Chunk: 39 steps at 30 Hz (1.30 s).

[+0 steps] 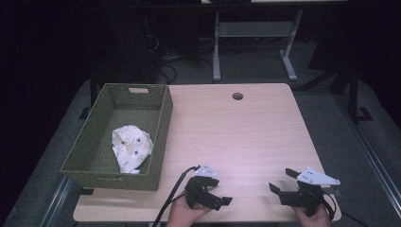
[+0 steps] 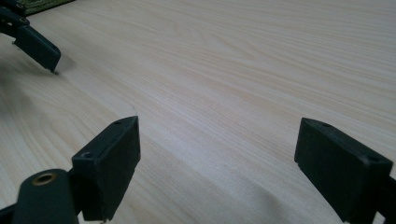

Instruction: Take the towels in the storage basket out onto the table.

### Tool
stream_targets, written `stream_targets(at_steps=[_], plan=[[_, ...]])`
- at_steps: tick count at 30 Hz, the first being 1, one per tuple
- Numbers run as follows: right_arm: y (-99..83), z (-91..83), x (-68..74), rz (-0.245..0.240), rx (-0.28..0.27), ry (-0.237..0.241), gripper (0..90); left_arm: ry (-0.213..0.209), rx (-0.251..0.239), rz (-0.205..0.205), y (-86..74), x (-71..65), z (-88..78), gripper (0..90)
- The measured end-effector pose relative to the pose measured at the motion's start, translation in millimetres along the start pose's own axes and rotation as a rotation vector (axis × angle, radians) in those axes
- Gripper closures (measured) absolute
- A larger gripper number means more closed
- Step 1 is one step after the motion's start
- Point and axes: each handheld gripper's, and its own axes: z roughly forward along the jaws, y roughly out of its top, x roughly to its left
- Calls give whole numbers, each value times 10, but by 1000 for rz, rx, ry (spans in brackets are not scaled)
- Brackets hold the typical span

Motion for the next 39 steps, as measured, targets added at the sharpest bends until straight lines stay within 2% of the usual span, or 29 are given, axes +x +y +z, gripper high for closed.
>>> stream_targets(at_steps=[5,6,10,13,18,21,29,32,33,34,35,39], plan=[[-2,9,1,-2,0,3,139,-1,0,4,39,23,-26,167],[-2,6,2,-1,-1,3,139,-10,19,4,69,31,-27,167],[-4,-9,8,-1,-3,0,139,-6,43,18,112,31,-42,167],[-1,-20,24,-6,-6,0,139,0,46,21,145,43,-71,167],[0,-4,34,-11,1,2,139,-12,54,10,211,109,-117,167],[2,3,40,-13,3,-1,139,-20,57,-19,278,166,-136,166],[0,1,45,-14,4,0,139,100,75,-47,532,327,-261,167],[1,0,47,-14,3,1,139,143,72,-75,627,373,-337,166],[2,0,45,-14,4,3,139,166,53,-56,688,352,-401,166],[2,1,43,-14,4,3,139,166,53,-56,688,352,-401,167],[2,1,43,-14,4,3,139,186,52,-49,719,338,-430,167],[-1,3,40,-15,3,6,139,169,32,-72,814,361,-554,167]])
